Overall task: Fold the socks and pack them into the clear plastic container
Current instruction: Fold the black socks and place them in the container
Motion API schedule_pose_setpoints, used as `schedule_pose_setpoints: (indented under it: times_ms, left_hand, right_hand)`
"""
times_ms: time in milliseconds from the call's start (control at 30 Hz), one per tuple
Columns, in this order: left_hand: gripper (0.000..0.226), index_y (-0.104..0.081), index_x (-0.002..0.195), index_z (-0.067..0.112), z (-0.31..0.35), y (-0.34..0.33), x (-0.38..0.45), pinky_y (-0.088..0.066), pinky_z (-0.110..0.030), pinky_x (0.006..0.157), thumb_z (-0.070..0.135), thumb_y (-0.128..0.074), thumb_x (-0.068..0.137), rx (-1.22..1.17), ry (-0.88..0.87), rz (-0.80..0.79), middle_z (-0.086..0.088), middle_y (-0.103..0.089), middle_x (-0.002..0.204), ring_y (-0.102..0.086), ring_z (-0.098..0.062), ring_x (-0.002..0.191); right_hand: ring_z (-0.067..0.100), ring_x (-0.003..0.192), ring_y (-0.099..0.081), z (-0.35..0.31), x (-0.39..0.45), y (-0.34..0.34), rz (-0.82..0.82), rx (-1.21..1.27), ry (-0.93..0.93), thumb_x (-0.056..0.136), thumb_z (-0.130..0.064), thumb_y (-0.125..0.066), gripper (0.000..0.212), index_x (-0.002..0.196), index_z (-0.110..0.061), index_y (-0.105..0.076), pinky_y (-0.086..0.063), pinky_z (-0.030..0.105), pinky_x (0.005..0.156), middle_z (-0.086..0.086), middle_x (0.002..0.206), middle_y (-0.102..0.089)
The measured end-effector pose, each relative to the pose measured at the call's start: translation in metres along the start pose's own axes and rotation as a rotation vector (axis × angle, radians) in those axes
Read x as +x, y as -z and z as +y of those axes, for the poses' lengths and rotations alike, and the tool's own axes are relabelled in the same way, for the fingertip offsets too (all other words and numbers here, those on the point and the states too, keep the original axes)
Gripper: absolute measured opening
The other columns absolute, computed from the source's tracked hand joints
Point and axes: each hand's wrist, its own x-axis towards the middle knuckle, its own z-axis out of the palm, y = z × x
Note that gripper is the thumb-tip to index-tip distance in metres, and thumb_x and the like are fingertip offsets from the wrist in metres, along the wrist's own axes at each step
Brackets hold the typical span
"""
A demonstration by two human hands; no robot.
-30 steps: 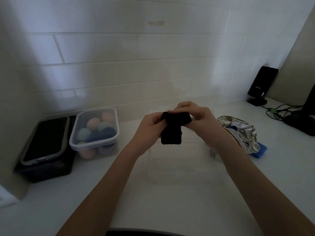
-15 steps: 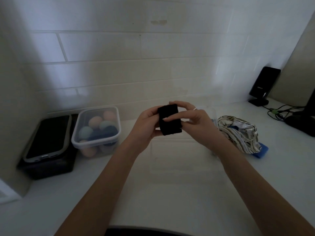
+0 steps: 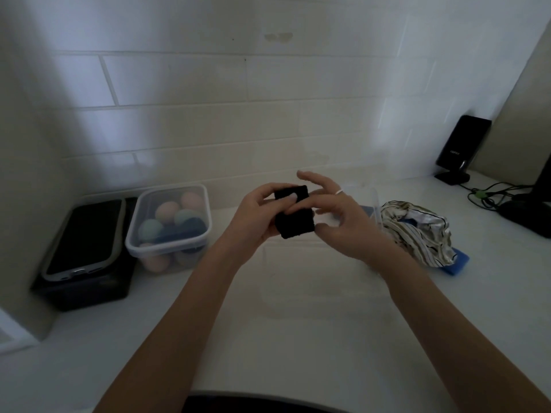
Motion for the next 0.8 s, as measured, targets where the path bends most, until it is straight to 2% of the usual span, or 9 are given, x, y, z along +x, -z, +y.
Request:
schedule_pose_setpoints:
  times_ms: [100,200,267,367,433,500,567,700,800]
  left_hand:
    - [0.022,-0.06,0.108,0.013,0.002,0.003,-0.001,-0.058,-0.033,0.065,0.006,-0.052,0.089,-0.025,-0.001,0.013,-0.015,-0.069,0.098,-0.069,-0.033,0.086]
    - [0.023,-0.06,0.106,0.016,0.005,0.001,-0.004,-0.058,-0.035,0.067,0.004,-0.047,0.09,0.011,-0.013,-0.01,-0.014,-0.068,0.101,-0.07,-0.031,0.085]
    - [0.022,-0.061,0.094,0.018,0.006,-0.002,-0.009,-0.056,-0.028,0.052,0.004,-0.045,0.091,0.099,-0.058,0.026,-0.007,-0.069,0.089,-0.071,-0.022,0.067]
    - [0.018,-0.061,0.077,0.023,0.002,0.001,-0.013,-0.043,-0.021,0.039,0.013,-0.054,0.089,0.385,-0.261,0.171,0.003,-0.064,0.072,-0.062,-0.013,0.045]
    - [0.015,-0.06,0.074,0.02,-0.002,0.004,-0.019,-0.039,-0.019,0.039,0.015,-0.058,0.087,0.49,-0.356,0.258,0.001,-0.063,0.072,-0.058,-0.01,0.042]
    - [0.014,-0.06,0.076,0.012,-0.006,0.005,-0.027,-0.037,-0.015,0.04,0.012,-0.054,0.089,0.507,-0.413,0.286,-0.005,-0.064,0.075,-0.056,-0.01,0.043]
    - [0.016,-0.058,0.079,0.008,-0.009,0.005,-0.035,-0.036,-0.01,0.042,0.009,-0.05,0.092,0.543,-0.456,0.283,-0.008,-0.064,0.075,-0.055,-0.01,0.046]
    - [0.016,-0.057,0.078,0.016,-0.018,0.012,-0.046,-0.04,-0.014,0.053,0.015,-0.046,0.089,0.727,-0.527,0.297,0.006,-0.06,0.071,-0.056,-0.008,0.061]
    - [0.016,-0.058,0.075,0.017,-0.024,0.021,-0.053,-0.035,-0.017,0.057,0.018,-0.047,0.086,0.91,-0.531,0.289,0.006,-0.06,0.072,-0.052,-0.014,0.065]
  right_hand:
    - [0.019,0.13,-0.035,0.002,-0.002,-0.003,-0.034,-0.228,0.085,0.074,-0.013,-0.071,0.043,0.106,-0.039,-0.06,-0.032,0.023,0.103,-0.01,0.153,-0.022]
    - [0.018,0.128,-0.038,-0.005,0.003,-0.003,0.064,-0.24,0.12,0.072,-0.03,-0.076,0.032,0.099,-0.037,-0.061,-0.029,0.017,0.103,-0.013,0.143,-0.037]
    - [0.011,0.112,-0.052,-0.012,0.005,-0.002,0.148,-0.078,0.051,0.072,-0.033,-0.073,0.023,0.092,-0.033,-0.062,-0.04,0.017,0.093,-0.013,0.122,-0.055]
    - [0.006,0.077,-0.065,-0.023,-0.003,-0.001,0.24,0.305,-0.187,0.083,-0.017,-0.068,0.007,0.09,-0.018,-0.066,-0.054,0.022,0.07,0.0,0.086,-0.068]
    - [0.009,0.071,-0.067,-0.026,-0.011,-0.002,0.212,0.349,-0.312,0.085,-0.016,-0.066,0.011,0.096,-0.019,-0.066,-0.056,0.028,0.066,0.005,0.083,-0.069]
    - [0.009,0.064,-0.068,-0.028,-0.02,-0.005,0.169,0.377,-0.433,0.083,-0.017,-0.068,0.019,0.1,-0.017,-0.061,-0.056,0.027,0.056,0.002,0.069,-0.071]
    - [0.013,0.056,-0.066,-0.03,-0.026,-0.012,0.156,0.368,-0.531,0.082,-0.018,-0.07,0.02,0.093,-0.013,-0.053,-0.054,0.026,0.048,0.001,0.057,-0.067]
    - [0.027,0.063,-0.067,-0.032,-0.031,-0.03,0.052,0.2,-0.65,0.084,-0.019,-0.067,0.022,0.086,-0.012,-0.046,-0.06,0.038,0.053,0.023,0.081,-0.068]
    - [0.029,0.074,-0.068,-0.031,-0.031,-0.039,-0.058,0.011,-0.675,0.088,-0.02,-0.062,0.021,0.091,-0.013,-0.041,-0.061,0.037,0.059,0.021,0.092,-0.066]
